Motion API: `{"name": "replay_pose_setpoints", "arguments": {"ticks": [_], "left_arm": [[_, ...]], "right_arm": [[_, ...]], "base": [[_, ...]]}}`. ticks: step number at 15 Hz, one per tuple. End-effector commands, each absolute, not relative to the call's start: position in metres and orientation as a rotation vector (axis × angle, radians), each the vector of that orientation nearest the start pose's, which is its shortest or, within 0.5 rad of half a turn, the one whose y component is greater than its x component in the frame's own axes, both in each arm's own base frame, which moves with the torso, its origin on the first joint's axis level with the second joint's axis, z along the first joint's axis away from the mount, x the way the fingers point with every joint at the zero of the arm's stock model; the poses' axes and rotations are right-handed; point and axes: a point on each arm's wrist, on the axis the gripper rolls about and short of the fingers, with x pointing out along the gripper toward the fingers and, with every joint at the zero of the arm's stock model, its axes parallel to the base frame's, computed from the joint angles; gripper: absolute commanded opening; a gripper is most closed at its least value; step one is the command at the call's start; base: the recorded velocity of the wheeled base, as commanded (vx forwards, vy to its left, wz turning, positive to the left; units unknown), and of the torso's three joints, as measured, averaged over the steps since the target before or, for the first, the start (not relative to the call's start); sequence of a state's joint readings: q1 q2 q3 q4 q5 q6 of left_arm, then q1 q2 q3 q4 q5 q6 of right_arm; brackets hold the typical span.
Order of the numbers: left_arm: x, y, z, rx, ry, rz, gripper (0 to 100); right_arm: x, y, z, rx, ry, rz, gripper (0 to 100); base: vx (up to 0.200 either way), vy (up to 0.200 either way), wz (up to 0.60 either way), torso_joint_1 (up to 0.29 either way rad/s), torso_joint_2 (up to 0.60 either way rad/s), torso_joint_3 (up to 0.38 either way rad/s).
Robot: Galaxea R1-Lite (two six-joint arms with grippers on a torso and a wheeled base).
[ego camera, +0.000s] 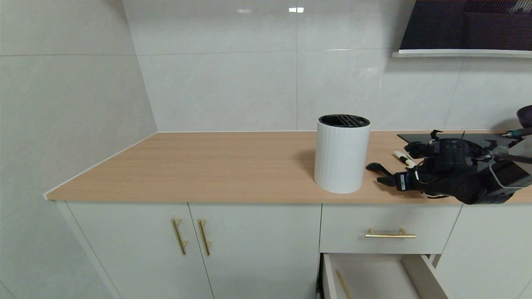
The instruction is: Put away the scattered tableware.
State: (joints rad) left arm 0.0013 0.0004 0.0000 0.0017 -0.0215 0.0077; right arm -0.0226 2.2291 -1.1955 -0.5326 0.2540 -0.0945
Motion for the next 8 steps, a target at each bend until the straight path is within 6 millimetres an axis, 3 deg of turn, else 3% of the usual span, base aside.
{"name": "replay_pose_setpoints", "arguments": {"ticks": [1, 5, 6, 8], "left_arm": [[-0.0228, -0.0005, 0.0753, 0.008, 0.001, -0.02, 100], [-0.0228, -0.0005, 0.0753, 0.008, 0.001, -0.02, 100], [-0.0228, -0.0005, 0.0753, 0.008, 0.001, -0.02, 100], [-0.0228, -0.0005, 0.0753, 0.008, 0.001, -0.02, 100]], "right_arm": [[0.4294, -0.0055, 0.0715, -0.018, 0.496, 0.248, 100], [0.4297, -0.0062, 0.0696, -0.017, 0.5, 0.247, 100], [0.4298, -0.0055, 0.0689, -0.017, 0.502, 0.248, 0], [0.4299, -0.0042, 0.0674, -0.017, 0.505, 0.251, 0]], "base": [[0.0, 0.0, 0.0, 0.0, 0.0, 0.0], [0.0, 0.0, 0.0, 0.0, 0.0, 0.0], [0.0, 0.0, 0.0, 0.0, 0.0, 0.0], [0.0, 0.0, 0.0, 0.0, 0.0, 0.0]]}}
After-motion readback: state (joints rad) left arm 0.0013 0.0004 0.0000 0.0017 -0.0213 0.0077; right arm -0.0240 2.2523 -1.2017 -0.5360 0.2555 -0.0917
